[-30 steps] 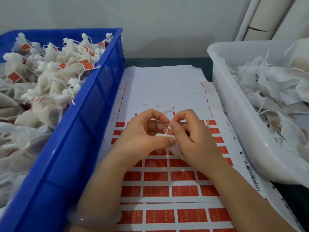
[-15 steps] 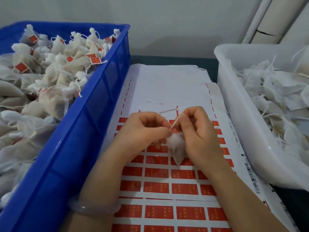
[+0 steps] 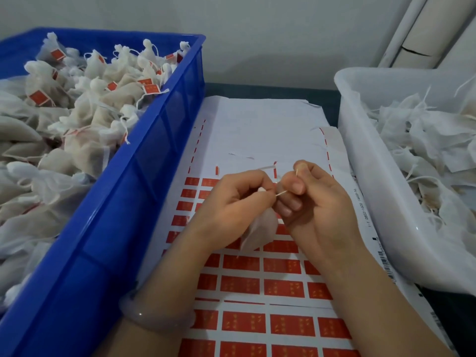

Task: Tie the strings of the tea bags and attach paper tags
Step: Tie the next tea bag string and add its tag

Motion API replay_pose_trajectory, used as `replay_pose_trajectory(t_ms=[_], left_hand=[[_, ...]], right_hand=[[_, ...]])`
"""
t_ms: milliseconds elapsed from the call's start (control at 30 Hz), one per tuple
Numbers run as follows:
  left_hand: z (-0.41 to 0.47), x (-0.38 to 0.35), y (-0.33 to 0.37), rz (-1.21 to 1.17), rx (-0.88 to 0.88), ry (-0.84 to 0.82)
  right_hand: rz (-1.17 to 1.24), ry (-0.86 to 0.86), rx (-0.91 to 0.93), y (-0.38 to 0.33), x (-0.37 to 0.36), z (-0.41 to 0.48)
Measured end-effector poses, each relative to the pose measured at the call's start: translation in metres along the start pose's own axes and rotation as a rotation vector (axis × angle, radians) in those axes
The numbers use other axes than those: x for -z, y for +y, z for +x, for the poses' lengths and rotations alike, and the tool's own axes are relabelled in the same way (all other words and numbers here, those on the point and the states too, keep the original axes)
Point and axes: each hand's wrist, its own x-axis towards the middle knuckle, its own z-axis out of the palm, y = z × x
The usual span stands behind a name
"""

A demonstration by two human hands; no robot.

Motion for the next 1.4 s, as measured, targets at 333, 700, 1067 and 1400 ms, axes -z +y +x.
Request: replay_pose_trajectory(t_ms=[333,700,1067,1400], left_hand=[[0.002,0.016,-0.003,-0.346,0.069,0.195],[0.011,0.02,-0.014,-0.463,0.406,0.69],[0.02,0.018,-0.03,-0.239,0.548,0.634],[0.021,0.012,-0.027,-0.214,0.504,0.623]], right_hand=[[0.056,0.183,0.05,-0.017,0.016,0.008],[-0.119,0.434,-0.003,-0.025,0.034,0.017],[-1.211,0.199,-0.03,-0.02,0.025,0.054],[-1.342,0.131,0.139,-0.006,0.036,0.055]])
